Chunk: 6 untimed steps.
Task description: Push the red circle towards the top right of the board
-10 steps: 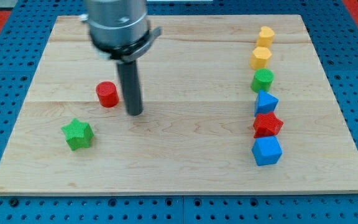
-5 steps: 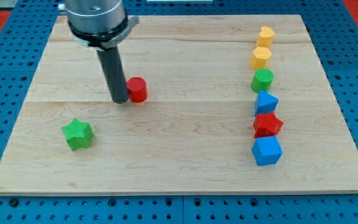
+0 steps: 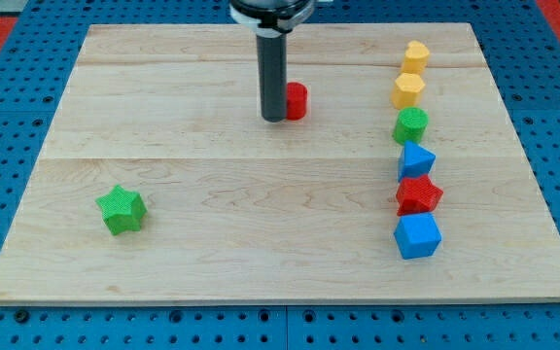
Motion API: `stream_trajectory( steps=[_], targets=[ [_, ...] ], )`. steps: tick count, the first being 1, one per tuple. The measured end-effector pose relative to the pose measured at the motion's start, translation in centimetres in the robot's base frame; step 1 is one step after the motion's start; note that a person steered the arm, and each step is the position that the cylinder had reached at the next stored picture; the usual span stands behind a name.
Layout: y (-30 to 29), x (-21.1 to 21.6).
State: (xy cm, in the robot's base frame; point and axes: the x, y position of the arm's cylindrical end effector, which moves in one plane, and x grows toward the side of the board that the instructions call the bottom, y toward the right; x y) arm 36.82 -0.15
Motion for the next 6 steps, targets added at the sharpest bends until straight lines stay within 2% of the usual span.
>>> stream_trajectory(
  steps=[3, 6],
  targets=[
    [6.7, -2.3],
    [7.3, -6.8]
  ],
)
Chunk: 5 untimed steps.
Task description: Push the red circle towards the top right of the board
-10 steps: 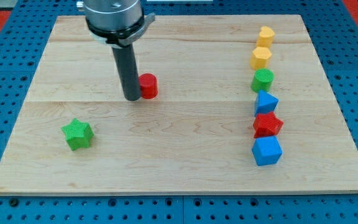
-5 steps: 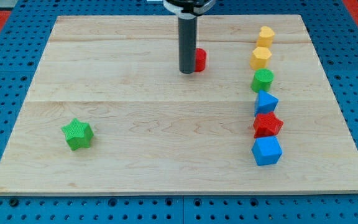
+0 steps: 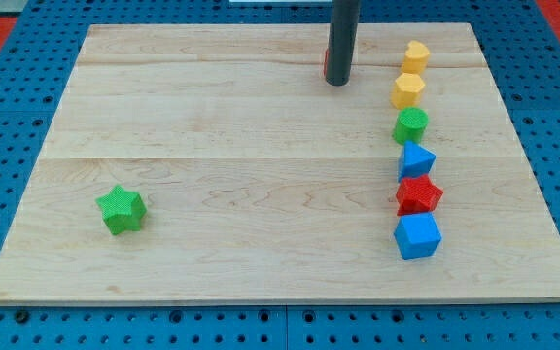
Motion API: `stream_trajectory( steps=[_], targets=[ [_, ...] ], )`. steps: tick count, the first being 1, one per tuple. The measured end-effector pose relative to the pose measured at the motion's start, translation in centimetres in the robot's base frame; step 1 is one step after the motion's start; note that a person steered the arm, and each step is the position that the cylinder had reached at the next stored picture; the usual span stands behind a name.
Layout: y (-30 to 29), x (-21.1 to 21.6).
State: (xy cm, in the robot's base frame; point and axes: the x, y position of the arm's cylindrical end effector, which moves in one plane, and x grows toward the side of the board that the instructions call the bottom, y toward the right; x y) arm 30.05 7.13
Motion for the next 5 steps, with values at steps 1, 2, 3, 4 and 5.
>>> stream_trajectory(
  steps=[1, 2, 3, 4, 5],
  targets=[
    [-0.3, -1.4],
    [-1.3, -2.5],
    [-2.1, -3.6],
    [-1.6, -5.6],
    [-2.8, -6.4]
  ],
)
